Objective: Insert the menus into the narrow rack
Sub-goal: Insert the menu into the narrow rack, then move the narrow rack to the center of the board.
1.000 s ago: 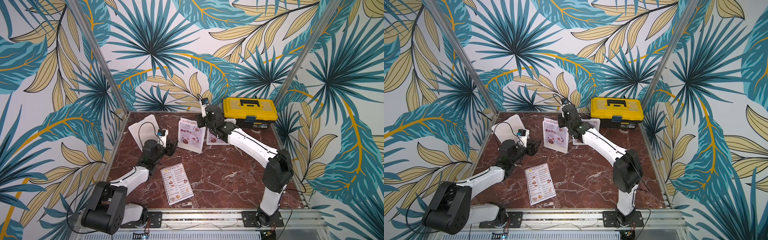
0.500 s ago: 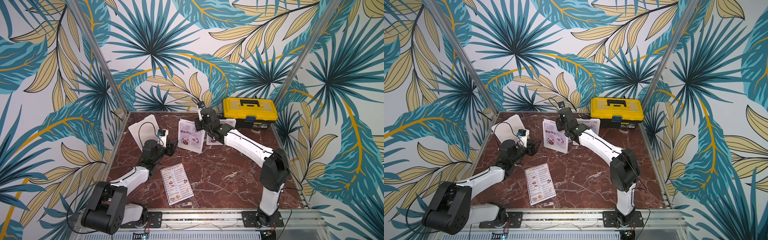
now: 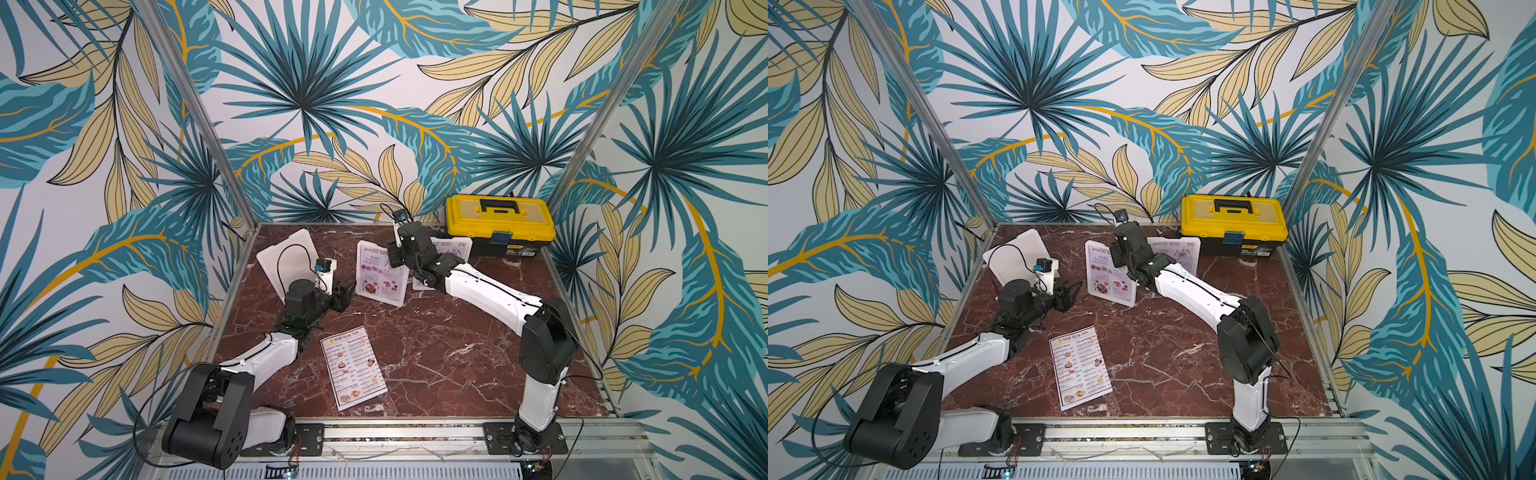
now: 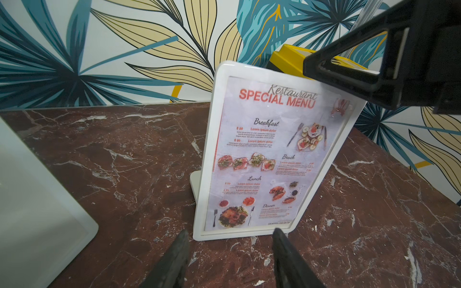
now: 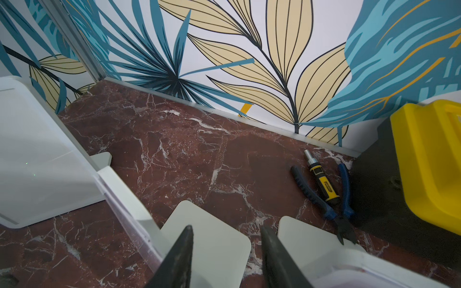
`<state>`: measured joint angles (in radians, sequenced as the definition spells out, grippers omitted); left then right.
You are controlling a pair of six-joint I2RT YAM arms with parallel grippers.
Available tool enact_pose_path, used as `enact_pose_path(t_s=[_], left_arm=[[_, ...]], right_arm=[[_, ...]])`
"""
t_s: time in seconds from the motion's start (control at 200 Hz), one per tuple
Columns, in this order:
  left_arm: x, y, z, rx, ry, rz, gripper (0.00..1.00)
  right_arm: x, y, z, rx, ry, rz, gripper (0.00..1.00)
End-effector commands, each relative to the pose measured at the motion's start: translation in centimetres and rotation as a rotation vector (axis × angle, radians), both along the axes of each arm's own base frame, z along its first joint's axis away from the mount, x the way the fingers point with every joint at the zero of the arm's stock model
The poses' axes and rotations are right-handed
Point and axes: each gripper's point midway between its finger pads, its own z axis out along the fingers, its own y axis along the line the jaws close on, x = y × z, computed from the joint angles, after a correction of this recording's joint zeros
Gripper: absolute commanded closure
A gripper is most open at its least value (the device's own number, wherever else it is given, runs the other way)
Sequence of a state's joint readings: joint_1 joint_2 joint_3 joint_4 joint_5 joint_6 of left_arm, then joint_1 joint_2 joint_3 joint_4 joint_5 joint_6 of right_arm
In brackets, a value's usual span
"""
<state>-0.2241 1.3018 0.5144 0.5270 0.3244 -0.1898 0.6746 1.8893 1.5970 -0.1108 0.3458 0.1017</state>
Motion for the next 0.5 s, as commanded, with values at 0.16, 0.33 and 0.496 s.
enact_pose_path(t_s=[0.16,0.33,0.496], left_arm=[[-0.1,-0.1,0.3,0.007,-0.024,0.000,0.46],[-0.1,0.0,0.3,0.007,-0.023,0.002,0.46],[-0.2,-0.1,0.4,0.006,-0.025,-0.001,0.46]], right_arm=[[-0.7,0.1,-0.6,-0.016,0.001,-0.001,0.54],[-2.0,-1.3,3.0,0.005,-0.059,-0.008,0.50],[-4.9,-3.0,3.6,0.054,-0.094,0.008,0.42]])
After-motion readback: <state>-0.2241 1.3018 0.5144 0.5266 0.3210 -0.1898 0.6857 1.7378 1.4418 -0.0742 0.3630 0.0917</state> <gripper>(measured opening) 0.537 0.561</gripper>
